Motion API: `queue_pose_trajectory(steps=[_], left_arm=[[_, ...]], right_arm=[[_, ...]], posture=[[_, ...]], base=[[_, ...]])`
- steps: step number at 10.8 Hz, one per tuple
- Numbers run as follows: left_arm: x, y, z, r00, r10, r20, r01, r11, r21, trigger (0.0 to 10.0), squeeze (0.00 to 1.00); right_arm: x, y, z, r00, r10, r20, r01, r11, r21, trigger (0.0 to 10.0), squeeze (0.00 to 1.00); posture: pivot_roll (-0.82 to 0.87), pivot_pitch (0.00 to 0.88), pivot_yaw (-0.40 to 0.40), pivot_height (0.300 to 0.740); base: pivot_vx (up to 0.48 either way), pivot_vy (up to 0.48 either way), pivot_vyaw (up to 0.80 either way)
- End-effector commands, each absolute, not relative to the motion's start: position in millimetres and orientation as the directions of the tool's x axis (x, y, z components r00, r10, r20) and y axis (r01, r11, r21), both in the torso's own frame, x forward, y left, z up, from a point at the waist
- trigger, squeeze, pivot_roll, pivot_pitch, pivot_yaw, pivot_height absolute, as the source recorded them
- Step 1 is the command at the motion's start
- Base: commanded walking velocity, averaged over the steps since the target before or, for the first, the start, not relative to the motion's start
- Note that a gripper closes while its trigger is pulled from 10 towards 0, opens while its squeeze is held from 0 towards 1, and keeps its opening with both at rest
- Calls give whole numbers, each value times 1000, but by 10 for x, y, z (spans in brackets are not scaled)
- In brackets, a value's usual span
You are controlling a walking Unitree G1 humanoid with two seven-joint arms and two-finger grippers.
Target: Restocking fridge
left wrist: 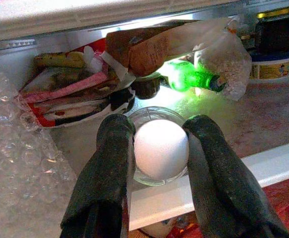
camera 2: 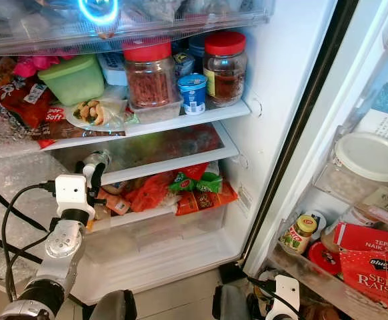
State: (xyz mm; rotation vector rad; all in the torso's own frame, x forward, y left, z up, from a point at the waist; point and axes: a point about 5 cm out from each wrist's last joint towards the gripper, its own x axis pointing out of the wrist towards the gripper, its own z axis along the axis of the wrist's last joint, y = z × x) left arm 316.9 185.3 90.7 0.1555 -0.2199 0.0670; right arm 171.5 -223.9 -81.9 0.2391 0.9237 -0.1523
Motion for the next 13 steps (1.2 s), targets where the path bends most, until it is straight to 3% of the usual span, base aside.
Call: queue_pose_trajectory(steps=[1, 3, 4, 5, 13], left_arm=[[3150, 1909, 831, 980, 72, 184, -100, 984, 146, 10000, 0], [3152, 1909, 828, 980, 72, 186, -100, 984, 146, 10000, 0], [3189, 1989, 570, 984, 170, -58, -175, 980, -92, 10000, 0], [3211, 1965, 486, 974, 170, -152, -201, 955, -216, 10000, 0], [3520, 1899, 824, 987, 137, -86, -156, 948, -278, 10000, 0]], right_arm=[[1690, -2227, -832, 589, -21, -808, 232, 962, 145, 10000, 0], [1690, -2227, -832, 589, -21, -808, 232, 962, 145, 10000, 0], [1688, -2239, -830, 589, -12, -808, 224, 963, 148, 10000, 0], [1688, -2248, -827, 588, -8, -809, 218, 965, 148, 10000, 0], [1686, -2266, -823, 585, -4, -811, 198, 971, 138, 10000, 0]], posture=[[-90, 29, 5, 600], [-90, 29, 5, 600], [-91, 36, -5, 600], [-90, 36, -7, 600], [-95, 39, -13, 600]], base=[[0, 0, 0], [0, 0, 0], [0, 0, 0], [0, 0, 0], [0, 0, 0]])
